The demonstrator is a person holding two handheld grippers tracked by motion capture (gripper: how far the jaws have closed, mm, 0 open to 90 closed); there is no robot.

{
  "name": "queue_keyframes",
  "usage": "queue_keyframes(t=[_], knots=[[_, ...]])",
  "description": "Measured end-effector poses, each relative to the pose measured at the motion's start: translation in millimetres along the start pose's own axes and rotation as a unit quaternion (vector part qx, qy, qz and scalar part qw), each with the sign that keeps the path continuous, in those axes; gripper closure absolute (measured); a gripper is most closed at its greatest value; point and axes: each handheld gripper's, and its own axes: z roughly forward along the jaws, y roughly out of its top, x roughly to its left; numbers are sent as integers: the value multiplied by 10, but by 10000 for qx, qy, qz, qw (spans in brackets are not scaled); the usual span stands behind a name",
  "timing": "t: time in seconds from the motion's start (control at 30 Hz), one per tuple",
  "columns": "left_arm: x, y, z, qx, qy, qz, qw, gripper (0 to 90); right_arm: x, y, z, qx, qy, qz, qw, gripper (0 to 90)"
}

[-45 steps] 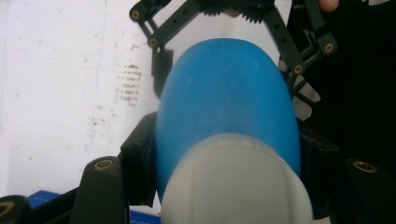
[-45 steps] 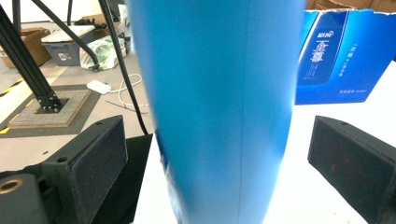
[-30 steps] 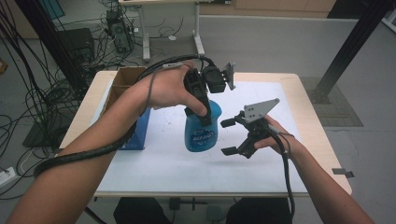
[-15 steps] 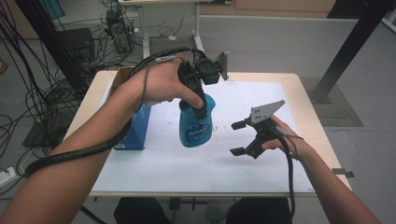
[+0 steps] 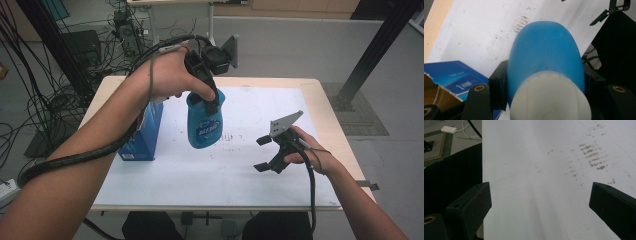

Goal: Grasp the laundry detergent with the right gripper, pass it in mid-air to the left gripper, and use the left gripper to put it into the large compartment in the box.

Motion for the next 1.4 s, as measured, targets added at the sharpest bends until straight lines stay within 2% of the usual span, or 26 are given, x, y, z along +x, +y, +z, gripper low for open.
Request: queue_keyframes(t=[0.07, 0.2, 0.53, 0.67, 0.7, 0.73, 0.83, 0.93, 0.97, 1.0, 1.17, 1.3, 1.33, 1.37, 1.4], knots=[[18, 5, -19, 3, 27, -40, 10000, 379, 0, -4, 4, 48, 8, 31, 10000, 39], [113, 17, -115, -50, 101, -310, 9995, 379, 2, -17, 21, 291, -24, 99, 9995, 39], [326, -4, -385, -47, 304, -654, 9974, 379, 8, -27, 39, 754, -202, 186, 9968, 38], [438, -40, -484, -73, 327, -878, 9956, 379, -2, -28, 39, 896, -281, 196, 9954, 38], [438, -40, -484, -73, 327, -878, 9956, 379, -2, -28, 39, 896, -281, 196, 9954, 38], [499, -64, -531, -58, 350, -953, 9948, 379, -9, -28, 39, 986, -364, 204, 9942, 38], [603, -107, -594, -50, 370, -1176, 9924, 379, -17, -30, 35, 1163, -379, 232, 9922, 38], [708, -162, -658, -64, 445, -1476, 9880, 379, -23, -26, 32, 1302, -422, 264, 9902, 38], [708, -162, -658, -64, 445, -1476, 9880, 379, -23, -26, 32, 1302, -422, 264, 9902, 38], [769, -195, -688, -45, 478, -1611, 9858, 379, -27, -24, 31, 1379, -439, 298, 9890, 38], [913, -297, -752, 54, 624, -1940, 9790, 379, -45, -20, 23, 1586, -514, 337, 9854, 38], [1008, -383, -795, 73, 720, -2249, 9717, 379, -53, -15, 26, 1699, -572, 345, 9832, 39], [1036, -410, -805, 49, 726, -2360, 9690, 379, -56, -15, 30, 1717, -594, 350, 9827, 39], [1036, -410, -805, 49, 726, -2360, 9690, 379, -56, -15, 30, 1717, -594, 350, 9827, 39], [1096, -468, -825, 45, 719, -2535, 9646, 379, -65, -14, 37, 1778, -621, 374, 9814, 39]])
